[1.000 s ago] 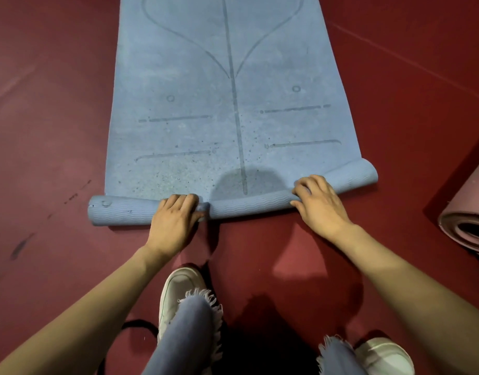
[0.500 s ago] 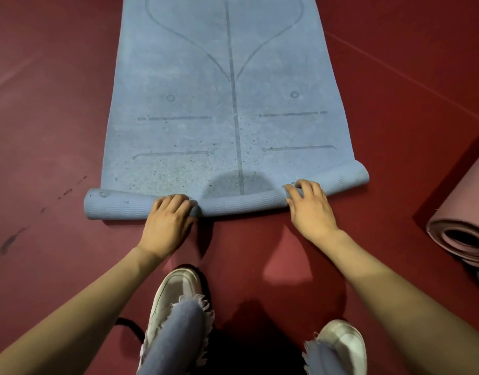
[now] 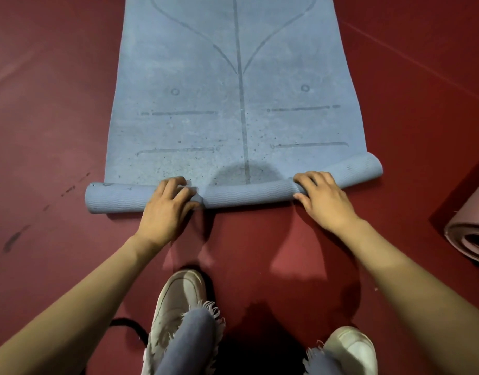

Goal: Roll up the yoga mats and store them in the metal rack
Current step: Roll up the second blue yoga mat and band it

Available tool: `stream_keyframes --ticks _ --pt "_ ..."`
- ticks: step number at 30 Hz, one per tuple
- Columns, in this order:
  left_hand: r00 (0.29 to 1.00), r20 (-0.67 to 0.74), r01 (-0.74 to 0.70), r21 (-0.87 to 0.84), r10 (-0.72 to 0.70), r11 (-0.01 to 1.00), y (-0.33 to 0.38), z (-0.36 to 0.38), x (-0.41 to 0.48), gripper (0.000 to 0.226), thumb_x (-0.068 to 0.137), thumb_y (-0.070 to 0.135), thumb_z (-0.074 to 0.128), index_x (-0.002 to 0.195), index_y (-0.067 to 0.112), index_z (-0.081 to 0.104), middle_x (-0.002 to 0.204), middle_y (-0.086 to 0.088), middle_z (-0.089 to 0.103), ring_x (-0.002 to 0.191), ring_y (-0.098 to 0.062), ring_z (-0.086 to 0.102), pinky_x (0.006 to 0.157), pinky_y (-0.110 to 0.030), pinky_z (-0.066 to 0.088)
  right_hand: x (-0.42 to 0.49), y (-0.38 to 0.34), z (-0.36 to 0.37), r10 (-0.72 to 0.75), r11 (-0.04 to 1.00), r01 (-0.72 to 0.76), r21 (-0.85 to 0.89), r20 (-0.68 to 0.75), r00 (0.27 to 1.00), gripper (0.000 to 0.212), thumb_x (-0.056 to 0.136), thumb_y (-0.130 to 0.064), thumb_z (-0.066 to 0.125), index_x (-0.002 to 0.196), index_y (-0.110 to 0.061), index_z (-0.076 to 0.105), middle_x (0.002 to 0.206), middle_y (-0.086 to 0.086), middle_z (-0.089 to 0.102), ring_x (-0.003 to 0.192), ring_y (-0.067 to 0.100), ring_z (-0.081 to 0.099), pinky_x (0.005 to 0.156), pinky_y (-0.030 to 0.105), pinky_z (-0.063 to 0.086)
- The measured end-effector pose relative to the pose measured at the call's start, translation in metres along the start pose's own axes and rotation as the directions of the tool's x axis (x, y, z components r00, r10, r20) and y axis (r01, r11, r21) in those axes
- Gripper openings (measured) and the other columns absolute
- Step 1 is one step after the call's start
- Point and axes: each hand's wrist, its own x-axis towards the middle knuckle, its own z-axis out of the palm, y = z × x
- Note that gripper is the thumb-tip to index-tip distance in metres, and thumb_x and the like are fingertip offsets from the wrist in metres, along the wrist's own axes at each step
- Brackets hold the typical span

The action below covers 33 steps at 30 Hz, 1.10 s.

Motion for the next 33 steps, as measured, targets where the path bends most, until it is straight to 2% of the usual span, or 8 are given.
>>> stream_keyframes --ticks 5,9,14,19,21,24,29,33 --pt "0.999 0.022 -0.028 0.192 0.024 0.981 0.003 0.003 -0.009 0.037 0.091 0.039 0.048 0.103 0.008 0.065 0.103 -0.011 0.061 0.099 -0.031 0.049 0.084 -0.041 0.037 0.016 -0.002 -0.009 0.027 0.999 -0.029 0.013 0.15 0.988 0.034 0.093 -0.029 0.054 0.126 -0.021 0.049 0.127 0.002 0.05 0.123 0.023 0.034 0.097 0.034 0.035" --pt "0.995 0.095 -0.057 0.169 0.042 0.984 -0.005 -0.001 -0.004 0.045 0.09 0.044 0.046 0.107 0.007 0.064 0.1 -0.01 0.062 0.097 -0.032 0.056 0.084 -0.039 0.038 0.025 -0.001 -0.012 0.035 0.998 -0.043 0.042 0.176 0.984 0.036 0.093 -0.027 0.055 0.128 -0.02 0.049 0.132 0.006 0.043 0.126 0.024 0.031 0.101 0.033 0.031" --pt "0.991 0.125 0.046 0.054 -0.053 0.997 -0.01 -0.009 0.014 0.047 0.088 0.051 0.042 0.099 0.008 0.057 0.085 -0.008 0.063 0.083 -0.031 0.057 0.074 -0.039 0.043 0.031 -0.003 -0.008 0.077 0.994 -0.075 -0.076 0.016 0.997 0.031 0.09 -0.031 0.06 0.118 -0.02 0.062 0.121 0.013 0.046 0.116 0.032 0.037 0.097 0.041 0.028" --pt "0.982 0.168 0.084 0.019 -0.086 0.996 -0.013 -0.014 0.031 0.045 0.088 0.052 0.049 0.095 0.008 0.058 0.086 -0.007 0.063 0.088 -0.031 0.056 0.065 -0.033 0.037 0.021 -0.003 -0.002 0.008 0.993 -0.024 -0.113 -0.139 0.99 0.033 0.086 -0.035 0.047 0.107 -0.016 0.065 0.094 0.013 0.058 0.086 0.036 0.053 0.075 0.045 0.049" --pt "0.975 0.183 0.13 -0.004 -0.127 0.992 -0.015 -0.013 0.036 0.037 0.089 0.042 0.059 0.097 0.006 0.059 0.092 -0.008 0.063 0.094 -0.03 0.054 0.066 -0.031 0.03 0.017 0.0 0.0 -0.022 0.995 0.01 -0.1 -0.127 0.992 0.03 0.085 -0.034 0.058 0.109 -0.016 0.063 0.103 0.015 0.058 0.096 0.035 0.048 0.08 0.046 0.05" --pt "0.973 0.203 0.122 -0.055 -0.108 0.991 -0.018 -0.011 0.037 0.04 0.088 0.046 0.056 0.095 0.007 0.06 0.099 -0.008 0.062 0.096 -0.03 0.053 0.071 -0.033 0.035 0.015 0.005 0.001 -0.037 0.997 0.034 -0.07 -0.047 0.998 0.048 0.069 -0.025 0.081 0.112 -0.014 0.063 0.112 0.019 0.055 0.105 0.036 0.043 0.086 0.048 0.048" --pt "0.999 -0.03 0.023 0.156 -0.019 0.988 -0.012 0.0 0.023 0.037 0.089 0.043 0.044 0.09 0.011 0.063 0.096 -0.008 0.055 0.088 -0.028 0.04 0.079 -0.04 0.032 0.024 -0.001 -0.003 0.006 0.999 -0.008 -0.046 -0.042 0.999 0.044 0.071 -0.013 0.078 0.113 -0.013 0.064 0.112 0.022 0.051 0.106 0.041 0.048 0.092 0.048 0.043" --pt "0.995 -0.085 0.067 0.201 -0.051 0.977 -0.001 0.007 0.012 0.034 0.095 0.035 0.042 0.107 0.008 0.06 0.099 -0.011 0.06 0.094 -0.031 0.047 0.082 -0.042 0.035 0.027 0.005 -0.007 -0.029 0.997 0.026 -0.072 -0.043 0.999 0.044 0.074 -0.019 0.077 0.115 -0.014 0.064 0.104 0.017 0.055 0.1 0.037 0.053 0.089 0.045 0.045"
